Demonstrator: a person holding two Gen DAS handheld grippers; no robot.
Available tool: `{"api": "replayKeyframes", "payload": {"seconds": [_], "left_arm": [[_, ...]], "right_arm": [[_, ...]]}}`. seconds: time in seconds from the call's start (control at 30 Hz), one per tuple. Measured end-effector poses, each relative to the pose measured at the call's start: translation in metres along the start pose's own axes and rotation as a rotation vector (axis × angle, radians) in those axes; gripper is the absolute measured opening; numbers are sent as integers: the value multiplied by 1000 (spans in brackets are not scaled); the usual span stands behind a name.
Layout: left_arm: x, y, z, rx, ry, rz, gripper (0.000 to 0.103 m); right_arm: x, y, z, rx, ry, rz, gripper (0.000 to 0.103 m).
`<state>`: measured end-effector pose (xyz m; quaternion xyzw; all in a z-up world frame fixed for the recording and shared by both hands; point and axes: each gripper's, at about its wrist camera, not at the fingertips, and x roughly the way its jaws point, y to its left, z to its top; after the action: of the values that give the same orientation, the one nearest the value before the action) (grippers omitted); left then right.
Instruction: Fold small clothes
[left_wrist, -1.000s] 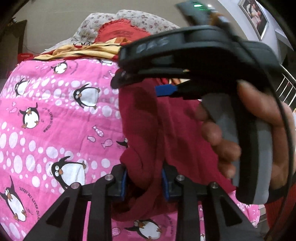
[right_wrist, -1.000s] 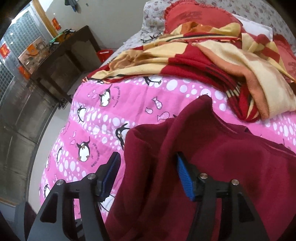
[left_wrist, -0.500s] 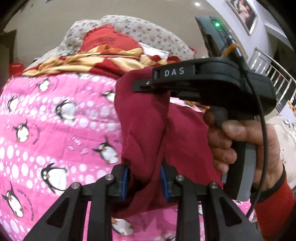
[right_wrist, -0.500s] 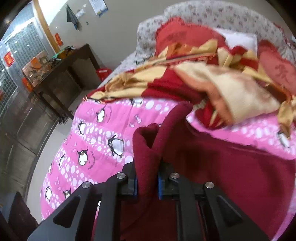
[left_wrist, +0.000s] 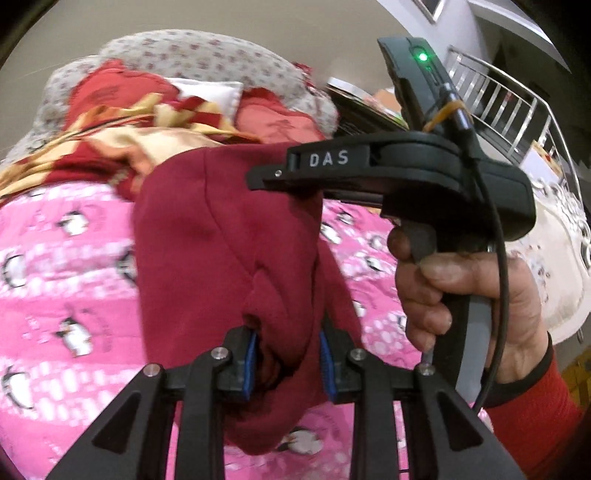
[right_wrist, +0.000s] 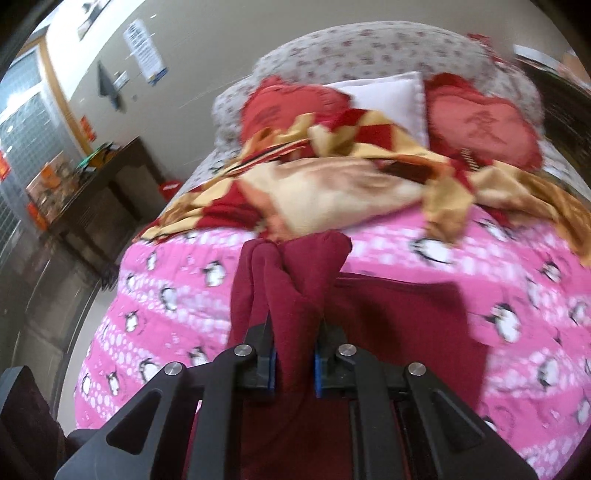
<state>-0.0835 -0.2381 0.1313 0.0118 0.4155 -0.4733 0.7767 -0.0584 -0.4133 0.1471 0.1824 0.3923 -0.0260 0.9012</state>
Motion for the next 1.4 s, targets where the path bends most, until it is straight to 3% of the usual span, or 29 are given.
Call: {"api": "replayKeyframes", "payload": {"seconds": [0.17, 0.33, 0.4, 0.43, 0.47, 0.57, 0.67, 0.77, 0.9, 0.97, 1.03, 1.17, 1.23, 1.4], "left_arm": [[43, -25, -3, 18, 63, -20, 28], [68, -28, -11, 28, 125, -3, 30], [57, -23, -12, 27, 134, -14, 39], [48, -23, -14, 36, 129, -18, 47], [35, -22, -16, 48, 116, -24, 56], [-3, -12, -20, 92, 48, -19, 71], [-21, 0, -24, 127, 21, 58, 71], [-20, 13, -29, 119, 30, 139, 71], [-7, 26, -41, 75, 64, 166, 71], [1, 27, -48, 80, 85, 172, 71], [10, 26, -56, 80, 112, 169, 71], [25, 34, -66, 67, 150, 183, 71], [28, 38, -70, 54, 167, 192, 71], [22, 41, -70, 47, 155, 200, 71]], "right_arm": [[-2, -42, -12, 67, 8, -50, 31], [32, -75, -28, 135, 53, -92, 32], [33, -86, -32, 173, 38, -78, 40], [28, -90, -34, 191, 37, -81, 52], [22, -95, -34, 212, 37, -83, 57], [-13, -99, -38, 235, -1, -84, 57], [-41, -87, -47, 226, -23, -16, 60], [-45, -67, -62, 182, 28, 12, 69], [-33, -40, -90, 113, 103, 19, 67], [-31, -34, -101, 72, 112, -24, 36], [-36, -40, -111, 39, 79, -85, 34], [-25, -69, -131, 125, 120, -122, 32], [-23, -75, -136, 145, 133, -99, 32], [-53, -74, -127, 195, 35, -68, 41]]}}
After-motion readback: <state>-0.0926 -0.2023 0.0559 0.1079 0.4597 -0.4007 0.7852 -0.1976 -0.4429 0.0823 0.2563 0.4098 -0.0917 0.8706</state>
